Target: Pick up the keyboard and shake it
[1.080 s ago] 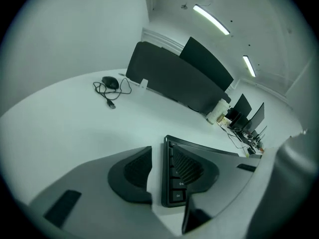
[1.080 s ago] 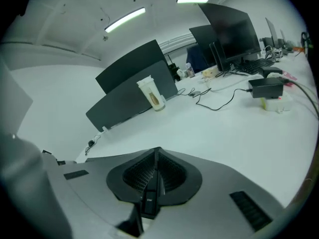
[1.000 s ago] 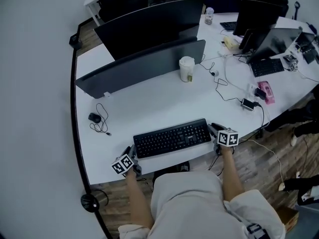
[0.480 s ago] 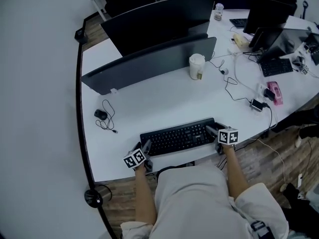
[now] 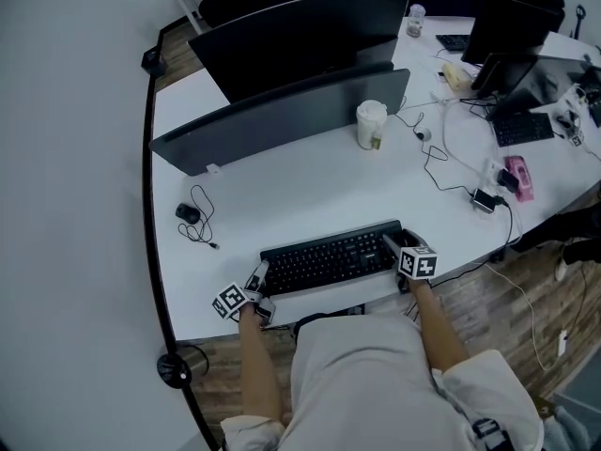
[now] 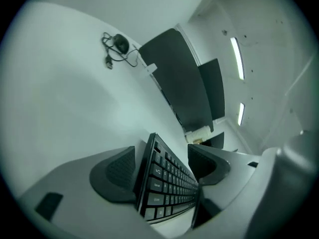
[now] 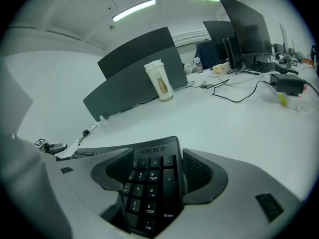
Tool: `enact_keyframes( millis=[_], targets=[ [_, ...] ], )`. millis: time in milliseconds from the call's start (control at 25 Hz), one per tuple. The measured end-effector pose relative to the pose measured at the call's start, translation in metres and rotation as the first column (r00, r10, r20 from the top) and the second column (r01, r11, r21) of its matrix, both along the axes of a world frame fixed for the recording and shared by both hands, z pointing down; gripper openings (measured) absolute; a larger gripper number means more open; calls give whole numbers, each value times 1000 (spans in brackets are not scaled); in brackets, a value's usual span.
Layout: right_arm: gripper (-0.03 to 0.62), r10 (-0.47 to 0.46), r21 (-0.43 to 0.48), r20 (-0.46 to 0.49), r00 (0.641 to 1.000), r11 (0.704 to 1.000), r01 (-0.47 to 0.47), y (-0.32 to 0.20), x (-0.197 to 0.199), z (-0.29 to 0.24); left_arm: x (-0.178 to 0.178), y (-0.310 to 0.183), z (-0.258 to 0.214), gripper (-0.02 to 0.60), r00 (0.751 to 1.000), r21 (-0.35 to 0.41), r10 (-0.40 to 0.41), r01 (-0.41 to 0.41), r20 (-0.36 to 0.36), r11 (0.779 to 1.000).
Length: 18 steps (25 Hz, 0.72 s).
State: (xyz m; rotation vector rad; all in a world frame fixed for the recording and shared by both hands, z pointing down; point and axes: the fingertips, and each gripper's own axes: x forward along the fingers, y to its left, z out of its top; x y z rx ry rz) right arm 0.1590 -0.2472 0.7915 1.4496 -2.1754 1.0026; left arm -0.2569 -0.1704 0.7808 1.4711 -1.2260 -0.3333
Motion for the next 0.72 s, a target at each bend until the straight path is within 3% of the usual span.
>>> enact_keyframes(
  millis=[160, 280, 480, 720],
  targets=[
    [295, -1, 36, -11, 1000, 999, 1, 1, 0, -4, -15, 4, 1, 337, 981, -12, -108, 107, -161, 994],
    [293, 10, 76, -11, 1000, 997, -9, 1, 3, -8, -16, 0, 1, 337, 971, -29, -115, 112, -210, 993],
    [293, -11, 124, 23, 1000, 992, 8, -2, 3, -13, 8, 0, 3, 339, 977, -43, 71, -82, -203, 996],
    [293, -57, 129, 49, 997, 990, 51, -3, 0, -15, 34, 12, 0, 337, 941, -31, 275, -287, -199, 957]
  ],
)
